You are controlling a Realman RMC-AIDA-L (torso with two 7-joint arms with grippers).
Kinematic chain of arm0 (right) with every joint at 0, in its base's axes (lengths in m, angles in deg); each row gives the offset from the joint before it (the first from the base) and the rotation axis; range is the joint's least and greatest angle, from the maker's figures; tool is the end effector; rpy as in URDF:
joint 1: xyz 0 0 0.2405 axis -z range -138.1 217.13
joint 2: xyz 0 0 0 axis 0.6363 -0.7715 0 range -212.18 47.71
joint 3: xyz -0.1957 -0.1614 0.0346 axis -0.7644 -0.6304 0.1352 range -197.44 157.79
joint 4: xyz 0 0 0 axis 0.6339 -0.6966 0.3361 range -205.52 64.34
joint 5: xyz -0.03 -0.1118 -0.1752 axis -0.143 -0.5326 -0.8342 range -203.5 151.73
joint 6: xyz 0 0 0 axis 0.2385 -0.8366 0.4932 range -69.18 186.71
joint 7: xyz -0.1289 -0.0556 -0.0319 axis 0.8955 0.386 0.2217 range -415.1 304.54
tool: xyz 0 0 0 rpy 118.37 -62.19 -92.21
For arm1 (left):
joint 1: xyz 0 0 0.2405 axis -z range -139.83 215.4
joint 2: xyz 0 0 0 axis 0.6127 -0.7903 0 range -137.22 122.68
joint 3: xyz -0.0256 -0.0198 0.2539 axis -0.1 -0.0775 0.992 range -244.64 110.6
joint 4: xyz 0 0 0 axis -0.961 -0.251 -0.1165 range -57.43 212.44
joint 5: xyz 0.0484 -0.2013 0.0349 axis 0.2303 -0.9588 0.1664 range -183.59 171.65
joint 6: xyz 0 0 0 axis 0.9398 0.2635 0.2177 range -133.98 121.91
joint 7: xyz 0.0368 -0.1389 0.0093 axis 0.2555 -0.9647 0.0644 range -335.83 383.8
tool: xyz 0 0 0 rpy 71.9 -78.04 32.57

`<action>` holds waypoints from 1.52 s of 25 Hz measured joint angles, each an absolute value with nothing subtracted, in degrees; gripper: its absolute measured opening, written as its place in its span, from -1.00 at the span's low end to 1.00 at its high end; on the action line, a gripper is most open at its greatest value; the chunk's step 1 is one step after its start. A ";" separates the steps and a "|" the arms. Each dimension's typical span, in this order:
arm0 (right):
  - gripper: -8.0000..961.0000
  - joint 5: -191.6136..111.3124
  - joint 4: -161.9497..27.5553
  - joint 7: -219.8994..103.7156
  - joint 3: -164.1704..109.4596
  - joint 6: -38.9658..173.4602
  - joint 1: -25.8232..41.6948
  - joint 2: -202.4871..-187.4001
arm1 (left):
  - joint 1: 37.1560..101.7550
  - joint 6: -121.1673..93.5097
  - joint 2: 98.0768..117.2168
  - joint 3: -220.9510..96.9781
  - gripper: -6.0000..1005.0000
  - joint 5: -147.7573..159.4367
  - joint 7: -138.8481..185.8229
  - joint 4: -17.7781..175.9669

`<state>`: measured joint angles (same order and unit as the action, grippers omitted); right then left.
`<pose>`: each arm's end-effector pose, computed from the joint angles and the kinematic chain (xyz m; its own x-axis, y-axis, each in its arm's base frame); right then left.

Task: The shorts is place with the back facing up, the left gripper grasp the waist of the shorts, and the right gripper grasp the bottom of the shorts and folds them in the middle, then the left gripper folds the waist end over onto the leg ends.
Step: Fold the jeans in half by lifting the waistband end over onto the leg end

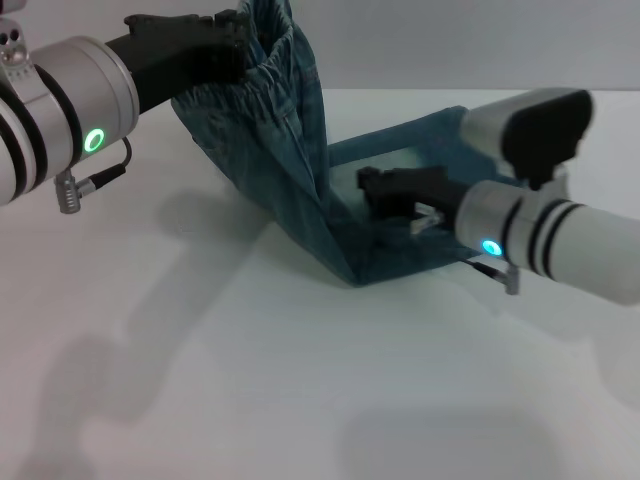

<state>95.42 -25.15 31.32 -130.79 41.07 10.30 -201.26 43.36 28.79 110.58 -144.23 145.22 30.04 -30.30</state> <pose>0.2007 0.3786 -0.1070 0.6717 -0.4887 -0.5568 -0.7322 -0.5523 -0.3986 -0.1140 0.3301 0.0361 0.7253 0.2963 0.6214 0.6803 -0.4466 -0.5812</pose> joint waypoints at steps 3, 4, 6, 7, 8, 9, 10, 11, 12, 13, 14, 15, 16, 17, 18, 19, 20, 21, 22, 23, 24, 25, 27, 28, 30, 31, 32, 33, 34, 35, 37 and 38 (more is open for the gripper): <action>-0.92 93.32 -22.66 31.39 -128.47 41.19 13.59 -201.42 | 43.37 28.68 110.56 -144.29 -0.89 145.22 30.04 -30.28; -0.92 93.09 -22.69 31.38 -127.83 41.35 13.94 -201.43 | 43.40 28.59 110.54 -144.31 -0.89 145.22 30.05 -30.28; -0.92 93.32 -25.66 31.06 -127.01 41.38 13.05 -201.38 | 43.51 28.32 110.49 -144.22 -0.89 145.21 30.05 -30.72; -0.92 93.41 -26.65 31.02 -126.97 41.40 12.53 -201.38 | 43.56 28.23 110.44 -144.14 -0.88 145.20 30.08 -31.17; -0.92 93.41 -26.65 31.02 -126.97 41.40 12.53 -201.38 | 43.56 28.23 110.44 -144.14 -0.88 145.20 30.08 -31.17; -0.92 93.46 -27.95 31.02 -126.96 41.45 11.64 -201.45 | 43.58 28.23 110.43 -144.11 -0.88 145.21 30.15 -31.45; -0.92 93.50 -29.17 31.03 -126.96 41.47 10.83 -201.54 | 43.60 28.22 110.43 -144.10 -0.88 145.20 30.20 -31.70; -0.92 93.69 -30.63 31.02 -127.01 41.50 9.75 -201.64 | 43.60 28.22 110.42 -144.08 -0.88 145.20 30.27 -32.02; -0.92 94.10 -32.12 30.98 -127.16 41.50 8.54 -201.71 | 43.61 28.22 110.42 -144.06 -0.88 145.20 30.34 -32.24; -0.92 94.62 -33.07 30.94 -127.36 41.48 7.71 -201.76 | 43.59 28.22 110.42 -144.05 -0.88 145.20 30.54 -32.58; -0.92 95.45 -34.04 30.90 -127.73 41.37 6.67 -201.81 | 43.57 28.22 110.44 -144.04 -0.88 145.20 30.70 -32.71; -0.92 96.27 -34.71 30.88 -128.36 41.17 5.83 -201.85 | 43.56 28.22 110.46 -144.04 -0.88 145.20 30.84 -32.83; -0.92 97.08 -34.76 30.86 -129.29 41.00 5.19 -201.87 | 43.56 28.22 110.46 -144.04 -0.88 145.20 30.84 -32.83; -0.92 97.59 -34.66 30.86 -130.06 40.88 4.78 -201.90 | 43.53 28.22 110.49 -143.98 -0.88 145.20 30.96 -33.06; -0.92 97.94 -34.26 30.85 -130.82 40.87 4.47 -201.92 | 43.52 28.22 110.50 -143.95 -0.88 145.20 30.96 -33.11; -0.91 98.33 -33.78 30.85 -131.70 40.87 4.10 -201.95 | 43.51 28.22 110.50 -143.94 -0.88 145.20 30.97 -33.13; -0.91 98.81 -33.18 30.84 -132.68 40.85 3.66 -201.98 | 43.51 28.22 110.50 -143.94 -0.88 145.20 30.98 -33.13; -0.91 99.30 -32.83 30.83 -133.40 40.85 3.29 -202.00 | 43.51 28.22 110.53 -143.93 -0.88 145.20 30.98 -33.13; -0.91 99.76 -32.56 30.83 -134.10 40.84 2.90 -202.02 | 43.53 28.22 110.54 -143.92 -0.88 145.20 30.98 -33.11; -0.91 100.16 -32.37 30.81 -134.86 40.84 2.49 -202.02 | 43.58 28.22 110.56 -143.92 -0.87 145.20 30.98 -32.95; -0.91 100.36 -32.22 30.63 -135.55 40.84 1.92 -202.03 | 43.63 28.19 110.57 -143.92 -0.87 145.20 30.99 -32.78; -0.91 100.49 -32.13 30.39 -136.03 40.83 1.50 -202.03 | 43.69 28.16 110.58 -143.92 -0.87 145.20 31.00 -32.65; -0.91 100.59 -32.04 29.54 -136.85 40.83 0.73 -202.03 | 43.71 28.10 110.59 -143.92 -0.87 145.20 31.01 -32.52; -0.91 100.62 -32.02 29.07 -137.30 40.83 0.35 -202.03 | 43.72 27.97 110.60 -143.92 -0.87 145.20 31.02 -32.41; -0.91 100.98 -31.98 28.68 -138.13 40.83 -0.11 -202.03 | 43.69 27.65 110.59 -143.92 -0.87 145.20 31.02 -32.12; -0.91 101.38 -31.96 28.58 -138.73 40.83 -0.38 -202.03 | 43.66 27.46 110.59 -143.90 -0.87 145.20 31.01 -31.91; -0.91 101.88 -31.94 28.55 -139.43 40.83 -0.67 -202.03 | 43.66 27.40 110.59 -143.89 -0.87 145.20 31.02 -31.83; -0.91 102.31 -31.89 28.54 -140.14 40.84 -0.95 -202.03 | 43.66 27.30 110.59 -143.87 -0.87 145.20 31.02 -31.65; -0.91 102.52 -31.82 28.54 -140.71 40.87 -1.12 -202.03 | 43.63 27.27 110.61 -143.84 -0.87 145.19 31.01 -31.47; -0.91 102.65 -31.67 28.54 -141.23 41.02 -1.24 -202.03 | 43.62 27.23 110.61 -143.84 -0.87 145.18 31.00 -31.37; -0.90 102.74 -31.20 28.59 -141.75 41.30 -1.17 -202.03 | 43.58 27.01 110.63 -143.83 -0.87 145.14 30.93 -31.03; -0.90 102.73 -30.96 28.73 -141.70 41.38 -0.86 -202.03 | 43.58 27.01 110.63 -143.83 -0.86 145.14 30.93 -31.03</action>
